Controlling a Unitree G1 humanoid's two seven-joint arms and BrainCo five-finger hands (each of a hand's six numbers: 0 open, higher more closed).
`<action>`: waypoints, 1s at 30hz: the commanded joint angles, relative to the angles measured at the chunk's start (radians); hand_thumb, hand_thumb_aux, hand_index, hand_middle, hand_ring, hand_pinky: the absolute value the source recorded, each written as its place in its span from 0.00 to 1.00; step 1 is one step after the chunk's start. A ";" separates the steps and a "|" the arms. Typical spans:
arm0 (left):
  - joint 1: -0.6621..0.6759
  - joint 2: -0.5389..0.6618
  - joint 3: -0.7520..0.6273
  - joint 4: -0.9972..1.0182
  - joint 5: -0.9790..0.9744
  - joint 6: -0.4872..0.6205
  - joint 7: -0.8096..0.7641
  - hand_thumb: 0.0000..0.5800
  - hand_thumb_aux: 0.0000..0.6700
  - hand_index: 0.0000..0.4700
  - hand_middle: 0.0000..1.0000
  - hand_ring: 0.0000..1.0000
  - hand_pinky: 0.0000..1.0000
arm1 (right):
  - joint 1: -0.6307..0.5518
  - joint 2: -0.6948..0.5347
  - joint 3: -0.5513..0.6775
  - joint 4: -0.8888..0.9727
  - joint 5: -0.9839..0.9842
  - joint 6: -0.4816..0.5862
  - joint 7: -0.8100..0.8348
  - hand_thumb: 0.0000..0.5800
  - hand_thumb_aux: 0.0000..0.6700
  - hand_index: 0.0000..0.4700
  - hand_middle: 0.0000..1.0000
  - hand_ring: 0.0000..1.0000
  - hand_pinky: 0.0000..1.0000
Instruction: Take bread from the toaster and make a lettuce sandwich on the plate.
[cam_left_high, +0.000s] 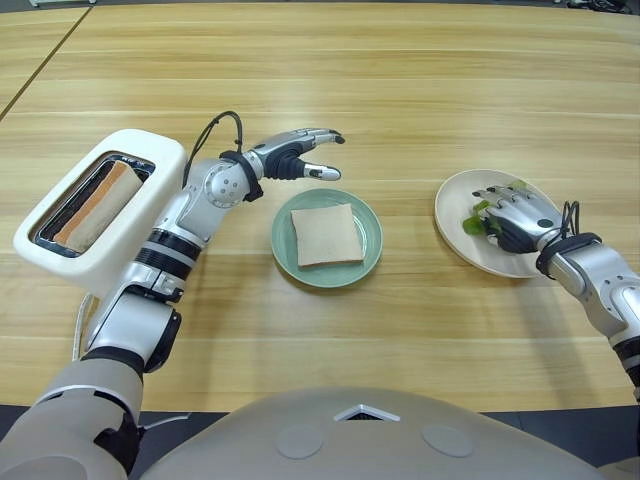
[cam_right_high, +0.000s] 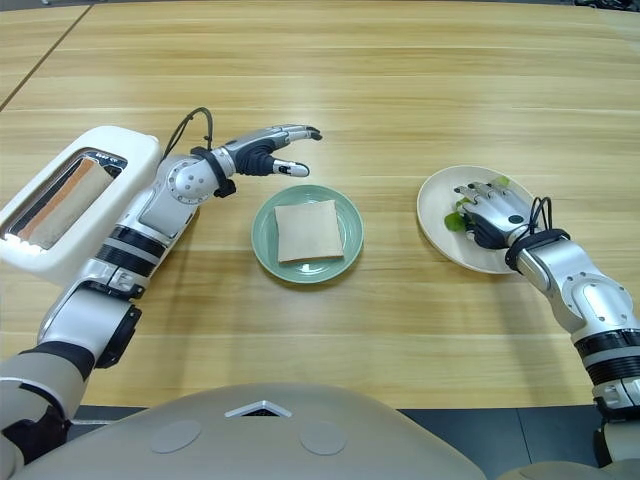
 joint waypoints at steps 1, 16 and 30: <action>0.051 0.028 0.059 -0.085 -0.034 0.038 0.006 0.00 0.00 0.00 0.00 0.00 0.00 | -0.001 -0.038 -0.077 -0.030 0.029 0.032 -0.026 1.00 1.00 1.00 0.00 0.00 0.00; 0.264 0.009 0.227 -0.344 -0.191 0.180 0.053 0.00 0.00 0.00 0.00 0.00 0.00 | -0.282 0.200 0.096 -0.158 0.034 -0.061 -0.027 1.00 1.00 1.00 0.00 0.00 0.00; 0.263 -0.026 0.238 -0.354 -0.205 0.198 0.080 0.00 0.00 0.00 0.00 0.00 0.00 | -0.489 0.474 0.409 -0.002 -0.088 -0.164 -0.061 1.00 1.00 1.00 0.00 0.00 0.00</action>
